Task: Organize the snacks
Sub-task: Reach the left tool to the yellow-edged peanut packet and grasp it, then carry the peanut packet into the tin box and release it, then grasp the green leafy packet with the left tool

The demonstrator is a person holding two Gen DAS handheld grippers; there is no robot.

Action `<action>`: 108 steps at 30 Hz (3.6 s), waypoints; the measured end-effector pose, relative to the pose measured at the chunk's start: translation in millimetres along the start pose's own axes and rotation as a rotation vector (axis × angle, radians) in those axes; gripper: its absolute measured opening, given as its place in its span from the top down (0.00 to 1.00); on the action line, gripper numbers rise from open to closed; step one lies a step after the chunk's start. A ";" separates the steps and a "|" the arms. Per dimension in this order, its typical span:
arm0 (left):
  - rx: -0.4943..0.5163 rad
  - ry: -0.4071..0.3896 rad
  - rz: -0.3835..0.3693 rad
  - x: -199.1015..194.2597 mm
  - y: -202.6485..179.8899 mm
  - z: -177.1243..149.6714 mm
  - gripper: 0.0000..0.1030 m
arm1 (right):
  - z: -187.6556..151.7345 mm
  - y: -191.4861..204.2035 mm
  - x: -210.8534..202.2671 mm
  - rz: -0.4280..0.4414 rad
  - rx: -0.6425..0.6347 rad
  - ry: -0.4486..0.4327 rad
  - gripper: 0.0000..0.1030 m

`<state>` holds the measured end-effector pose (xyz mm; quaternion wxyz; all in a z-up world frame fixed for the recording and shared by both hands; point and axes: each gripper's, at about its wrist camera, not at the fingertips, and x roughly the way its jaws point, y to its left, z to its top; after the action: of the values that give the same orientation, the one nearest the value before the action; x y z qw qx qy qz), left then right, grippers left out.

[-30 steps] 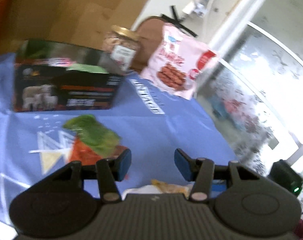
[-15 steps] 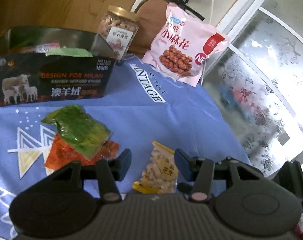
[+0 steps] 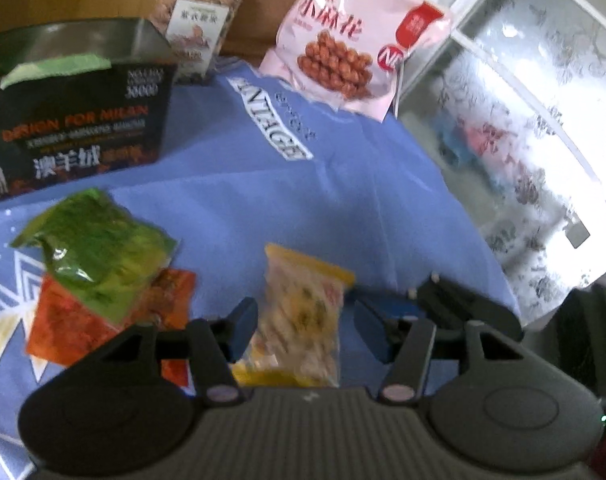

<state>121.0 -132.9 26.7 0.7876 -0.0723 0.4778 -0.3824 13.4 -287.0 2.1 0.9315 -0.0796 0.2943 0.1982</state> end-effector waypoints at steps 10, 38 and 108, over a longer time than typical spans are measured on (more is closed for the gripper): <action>-0.057 -0.001 -0.024 4.9 18.1 18.9 0.42 | 8.2 -12.1 -0.8 -0.083 0.044 -0.027 0.21; -0.133 -0.345 0.005 -85.3 83.6 76.1 0.64 | 138.9 35.6 62.9 -0.057 -0.202 -0.173 0.60; -0.369 -0.365 -0.192 -95.5 110.1 -0.2 0.56 | 56.2 -57.5 64.1 0.752 0.923 -0.101 0.92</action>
<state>155.6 8.0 40.4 0.7943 -0.3273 0.3803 -0.3426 114.3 -303.7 12.5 0.7486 0.4526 0.3135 0.3694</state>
